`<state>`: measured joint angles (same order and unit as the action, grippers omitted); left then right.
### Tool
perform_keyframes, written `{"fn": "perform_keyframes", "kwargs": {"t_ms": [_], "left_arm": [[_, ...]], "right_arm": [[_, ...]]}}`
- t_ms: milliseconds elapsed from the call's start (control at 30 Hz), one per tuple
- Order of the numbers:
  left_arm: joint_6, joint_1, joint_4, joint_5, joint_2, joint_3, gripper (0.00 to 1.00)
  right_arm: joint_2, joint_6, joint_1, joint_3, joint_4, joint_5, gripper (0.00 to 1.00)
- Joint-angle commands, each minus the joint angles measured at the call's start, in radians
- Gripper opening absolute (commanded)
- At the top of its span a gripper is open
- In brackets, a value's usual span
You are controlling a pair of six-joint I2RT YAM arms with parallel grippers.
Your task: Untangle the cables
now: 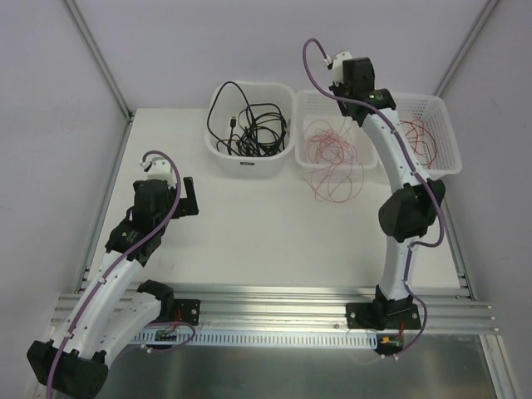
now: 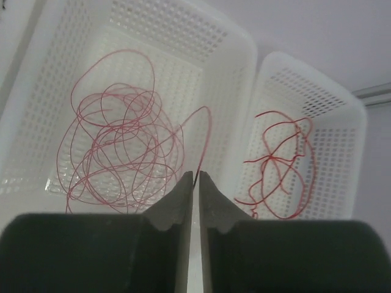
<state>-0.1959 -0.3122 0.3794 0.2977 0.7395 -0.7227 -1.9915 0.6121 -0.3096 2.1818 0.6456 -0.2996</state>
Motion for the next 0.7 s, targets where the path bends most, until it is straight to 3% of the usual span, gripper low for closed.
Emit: {"fn": "perform_keyframes", "kwargs": {"t_ms": [0, 133, 167, 400, 533, 567, 667], "left_arm": [[-0.004, 0.012, -0.027, -0.006, -0.002, 0.005, 0.99], [-0.007, 0.012, -0.027, -0.014, 0.003, 0.003, 0.99], [-0.007, 0.012, -0.025, -0.014, 0.003, 0.002, 0.99], [-0.007, 0.012, -0.027, -0.019, 0.004, 0.003, 0.99], [-0.008, 0.013, -0.027, -0.019, -0.002, 0.002, 0.99], [-0.008, 0.012, -0.027, -0.020, -0.002, 0.003, 0.99], [-0.008, 0.012, -0.027, -0.025, -0.006, 0.002, 0.99]], "right_arm": [[-0.107, -0.080, 0.024, -0.008, -0.020, 0.066, 0.14], [-0.144, -0.109, 0.026, -0.020, 0.002, 0.123, 0.48], [-0.139, -0.117, 0.026, -0.022, 0.011, 0.132, 0.60], [0.091, -0.199, 0.024, -0.158, -0.040, 0.198, 0.84], [0.308, -0.287, 0.024, -0.428, -0.162, 0.209, 0.98], [0.385, -0.308, 0.026, -0.541, -0.205, 0.203, 0.97], [0.482, -0.359, 0.026, -0.675, -0.233, 0.218, 0.97]]}}
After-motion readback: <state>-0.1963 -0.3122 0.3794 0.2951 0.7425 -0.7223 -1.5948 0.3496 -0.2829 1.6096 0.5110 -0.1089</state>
